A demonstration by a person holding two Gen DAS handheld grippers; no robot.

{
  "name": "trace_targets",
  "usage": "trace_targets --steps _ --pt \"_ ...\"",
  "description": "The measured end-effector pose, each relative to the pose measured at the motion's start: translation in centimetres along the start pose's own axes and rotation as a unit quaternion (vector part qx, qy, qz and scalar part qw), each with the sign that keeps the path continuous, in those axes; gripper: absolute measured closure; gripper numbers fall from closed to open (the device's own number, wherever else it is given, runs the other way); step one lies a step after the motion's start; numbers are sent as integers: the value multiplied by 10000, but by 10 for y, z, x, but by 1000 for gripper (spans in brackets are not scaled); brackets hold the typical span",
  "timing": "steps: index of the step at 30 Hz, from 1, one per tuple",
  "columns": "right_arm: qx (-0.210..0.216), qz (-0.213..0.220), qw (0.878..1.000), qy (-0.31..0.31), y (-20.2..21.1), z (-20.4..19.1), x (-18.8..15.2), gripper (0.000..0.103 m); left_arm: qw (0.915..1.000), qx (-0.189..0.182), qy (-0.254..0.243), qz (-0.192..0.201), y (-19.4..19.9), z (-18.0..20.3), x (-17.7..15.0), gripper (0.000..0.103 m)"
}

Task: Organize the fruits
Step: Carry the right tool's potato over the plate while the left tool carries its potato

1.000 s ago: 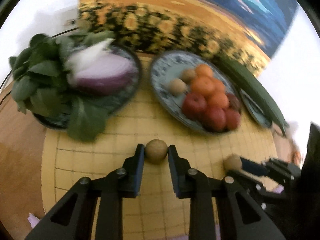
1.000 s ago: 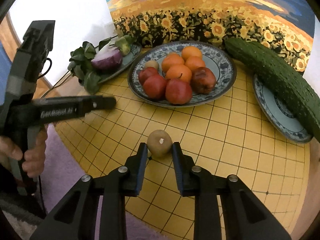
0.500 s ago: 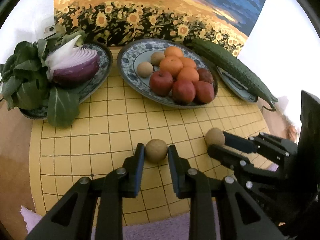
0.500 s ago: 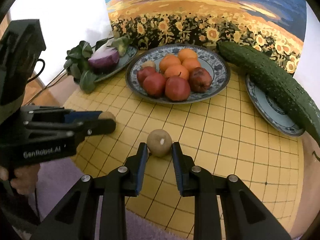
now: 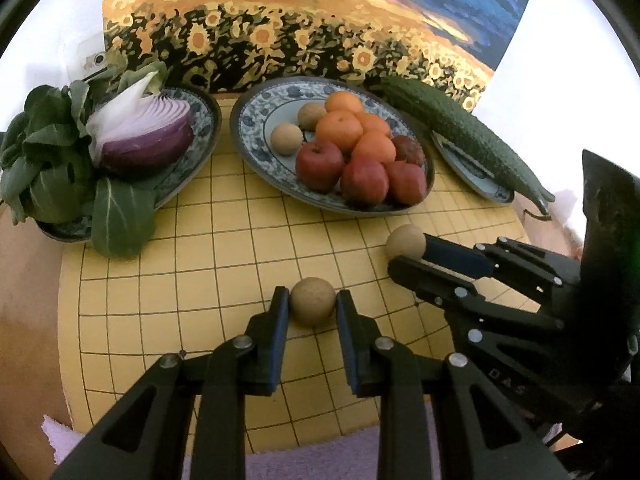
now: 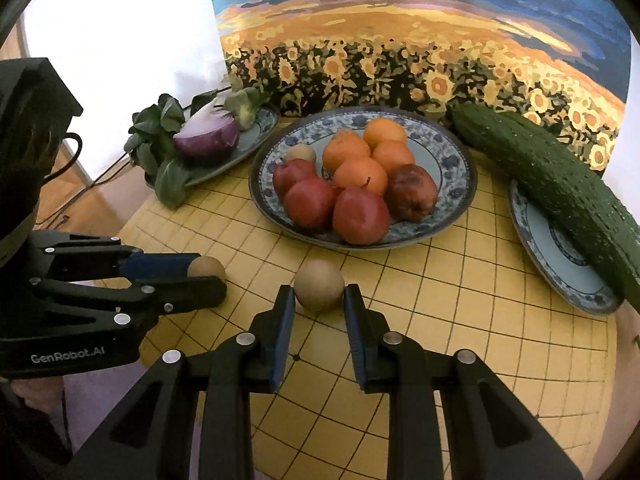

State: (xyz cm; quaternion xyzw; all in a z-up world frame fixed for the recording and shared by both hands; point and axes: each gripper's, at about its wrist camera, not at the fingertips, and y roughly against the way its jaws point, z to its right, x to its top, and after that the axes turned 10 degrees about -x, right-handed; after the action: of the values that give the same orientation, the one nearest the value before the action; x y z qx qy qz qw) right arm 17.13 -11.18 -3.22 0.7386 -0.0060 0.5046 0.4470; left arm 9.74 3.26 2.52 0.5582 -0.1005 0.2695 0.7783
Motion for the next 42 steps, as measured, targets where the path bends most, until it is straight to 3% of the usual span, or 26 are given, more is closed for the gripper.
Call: trace_targets --steps 6,14,20,28,34,42 --pt "158 132 9998 2 12 -1 -3 77 10000 31 14 29 6 1 -3 79" --pt "139 453 9989 -37 49 4 5 77 9986 25 -128 512 41 13 3 79" --pt "45 796 9968 -80 78 6 16 77 9954 267 -466 797 68 29 14 79" --pt "-4 1210 9927 -16 99 3 36 77 9914 503 -530 1083 93 25 41 79" --pt "63 1360 9907 -78 99 0 42 77 9917 341 -528 1117 102 17 59 79" --pt "74 1175 9930 21 74 4 57 77 9962 -187 -188 826 62 -1 59 79"
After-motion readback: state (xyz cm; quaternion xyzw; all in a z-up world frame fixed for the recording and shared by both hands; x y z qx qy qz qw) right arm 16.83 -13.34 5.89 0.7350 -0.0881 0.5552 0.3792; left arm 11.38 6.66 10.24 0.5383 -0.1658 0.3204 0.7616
